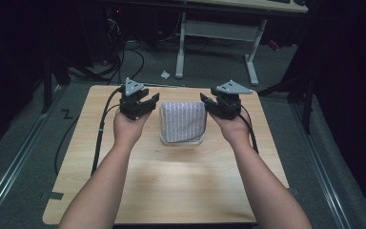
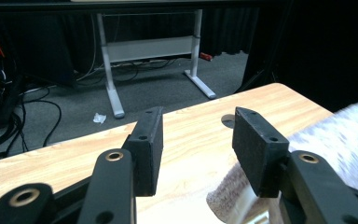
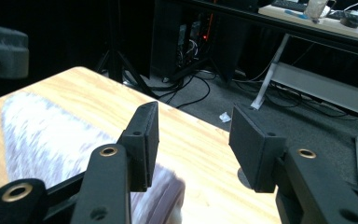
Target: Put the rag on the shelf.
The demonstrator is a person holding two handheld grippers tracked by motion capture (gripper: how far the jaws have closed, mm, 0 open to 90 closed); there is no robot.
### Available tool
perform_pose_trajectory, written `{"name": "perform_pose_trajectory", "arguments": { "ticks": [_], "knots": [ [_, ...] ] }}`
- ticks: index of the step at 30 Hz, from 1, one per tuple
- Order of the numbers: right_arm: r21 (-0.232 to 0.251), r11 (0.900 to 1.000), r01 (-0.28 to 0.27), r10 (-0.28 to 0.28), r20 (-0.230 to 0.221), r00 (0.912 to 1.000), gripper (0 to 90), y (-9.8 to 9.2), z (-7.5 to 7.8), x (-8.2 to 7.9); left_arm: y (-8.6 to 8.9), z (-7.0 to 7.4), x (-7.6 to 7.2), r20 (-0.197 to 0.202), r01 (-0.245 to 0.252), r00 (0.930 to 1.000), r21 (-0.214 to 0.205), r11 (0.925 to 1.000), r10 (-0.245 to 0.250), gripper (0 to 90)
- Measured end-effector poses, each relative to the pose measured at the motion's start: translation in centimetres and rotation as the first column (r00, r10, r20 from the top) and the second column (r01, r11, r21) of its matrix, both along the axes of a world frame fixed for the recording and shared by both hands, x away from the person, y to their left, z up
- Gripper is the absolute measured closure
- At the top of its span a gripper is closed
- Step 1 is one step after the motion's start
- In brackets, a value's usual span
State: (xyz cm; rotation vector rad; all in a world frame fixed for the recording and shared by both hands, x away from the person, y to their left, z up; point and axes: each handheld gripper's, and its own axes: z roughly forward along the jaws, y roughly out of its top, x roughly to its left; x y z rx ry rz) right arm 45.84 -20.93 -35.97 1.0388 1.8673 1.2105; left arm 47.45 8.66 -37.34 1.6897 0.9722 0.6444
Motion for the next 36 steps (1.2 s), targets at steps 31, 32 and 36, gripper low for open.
{"name": "perform_pose_trajectory", "arguments": {
  "ticks": [31,32,36],
  "knots": [
    [-0.070,0.9971,-0.029,0.022,-0.099,0.9948,49.4,-2.3,-9.5,-6.4,3.0,-10.6,-7.6,-0.125,0.090,0.9887,0.048,0.9947,-0.084,52.3],
    [-0.073,0.9969,-0.030,0.022,-0.097,0.9950,49.5,-2.3,-9.9,-6.6,3.2,-11.1,-8.0,-0.135,0.095,0.9869,0.049,0.9943,-0.088,52.2],
    [-0.088,0.9955,-0.035,0.024,-0.122,0.9922,48.5,-2.4,-11.8,-7.8,3.9,-12.8,-9.8,-0.183,0.123,0.9771,0.071,0.9898,-0.109,51.2]
  ]
}}
